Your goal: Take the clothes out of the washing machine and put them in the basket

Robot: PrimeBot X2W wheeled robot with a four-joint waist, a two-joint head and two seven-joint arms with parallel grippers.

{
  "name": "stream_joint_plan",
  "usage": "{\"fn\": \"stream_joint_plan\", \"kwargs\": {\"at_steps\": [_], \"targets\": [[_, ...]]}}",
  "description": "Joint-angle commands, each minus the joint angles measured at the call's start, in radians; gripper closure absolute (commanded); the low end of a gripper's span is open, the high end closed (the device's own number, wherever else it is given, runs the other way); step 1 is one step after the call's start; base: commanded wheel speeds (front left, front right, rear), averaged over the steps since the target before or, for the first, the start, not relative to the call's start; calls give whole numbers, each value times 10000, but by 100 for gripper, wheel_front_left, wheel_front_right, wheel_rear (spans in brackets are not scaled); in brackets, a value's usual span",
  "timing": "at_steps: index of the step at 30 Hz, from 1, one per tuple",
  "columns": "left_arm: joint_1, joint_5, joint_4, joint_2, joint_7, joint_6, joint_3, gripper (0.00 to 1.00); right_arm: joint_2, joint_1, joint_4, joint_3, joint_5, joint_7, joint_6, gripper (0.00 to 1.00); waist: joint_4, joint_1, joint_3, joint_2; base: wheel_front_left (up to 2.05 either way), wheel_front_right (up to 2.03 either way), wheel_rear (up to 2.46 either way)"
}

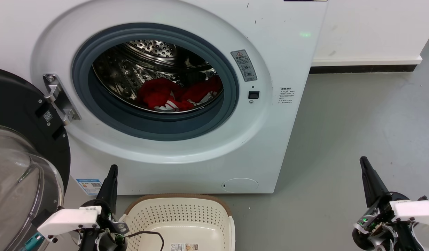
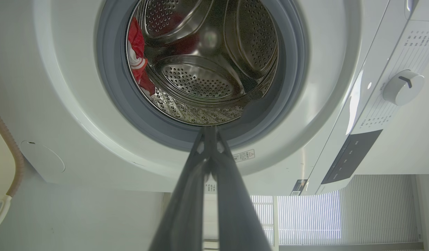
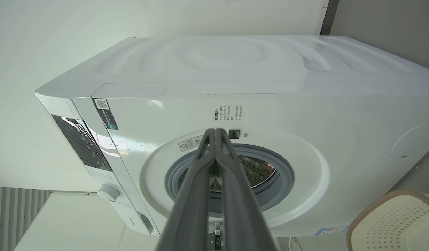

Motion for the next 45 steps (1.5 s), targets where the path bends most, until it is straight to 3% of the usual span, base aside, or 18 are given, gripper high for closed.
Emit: {"fn": "stream_joint_plan", "kwargs": {"at_steps": [1,37,38,45], "targets": [[-54,2,-2,-16,37,-27,9,100,34,-135,11,5,-44,-9,-3,100,0,0,0,-1,0,0,0],[-54,2,-2,-16,36,-27,8,100,34,-135,11,5,-44,-9,-3,100,0,0,0,-1,0,0,0],[0,0,0,0,0,0,-1,0,0,0,-1,0,0,-1,0,0,0,0,0,-1,0,0,0],[68,116,67,-8,-203,2,-236,0,5,169,-17,190,-95,-205,-2,0,-6,0,1,-1,0,0,0]]}}
